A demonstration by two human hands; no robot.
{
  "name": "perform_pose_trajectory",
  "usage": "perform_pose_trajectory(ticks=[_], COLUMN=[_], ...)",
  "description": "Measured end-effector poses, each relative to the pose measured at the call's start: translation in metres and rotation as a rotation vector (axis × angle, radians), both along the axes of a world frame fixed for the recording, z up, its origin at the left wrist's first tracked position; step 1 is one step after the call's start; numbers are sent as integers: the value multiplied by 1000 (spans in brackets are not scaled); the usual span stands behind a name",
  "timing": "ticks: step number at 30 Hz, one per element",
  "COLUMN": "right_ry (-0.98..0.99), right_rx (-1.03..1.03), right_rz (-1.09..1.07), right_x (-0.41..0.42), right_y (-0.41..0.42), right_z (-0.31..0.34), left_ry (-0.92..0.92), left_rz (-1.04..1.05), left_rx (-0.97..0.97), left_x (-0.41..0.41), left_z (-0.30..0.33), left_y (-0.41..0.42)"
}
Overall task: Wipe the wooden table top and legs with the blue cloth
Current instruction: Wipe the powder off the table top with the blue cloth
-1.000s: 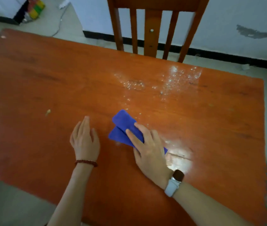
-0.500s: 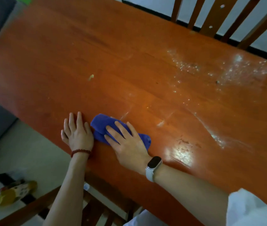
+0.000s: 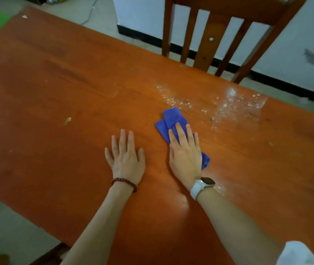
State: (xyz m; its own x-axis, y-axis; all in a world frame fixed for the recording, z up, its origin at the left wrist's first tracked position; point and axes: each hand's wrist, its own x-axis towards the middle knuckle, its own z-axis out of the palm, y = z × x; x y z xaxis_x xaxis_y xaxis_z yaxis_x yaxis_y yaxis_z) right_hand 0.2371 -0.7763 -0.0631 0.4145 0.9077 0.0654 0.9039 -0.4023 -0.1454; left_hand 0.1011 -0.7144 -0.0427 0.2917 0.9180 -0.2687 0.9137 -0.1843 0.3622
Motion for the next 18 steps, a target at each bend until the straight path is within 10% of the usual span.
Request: perform_pose_trajectory(ticks=[18], right_ry=[138], right_rx=[102], right_rz=[-1100], right_x=[338], right_y=[-231], right_z=[9], left_ry=[159], left_rz=[-502], left_rx=[57], left_x=[220], left_z=[-17], left_y=[-71])
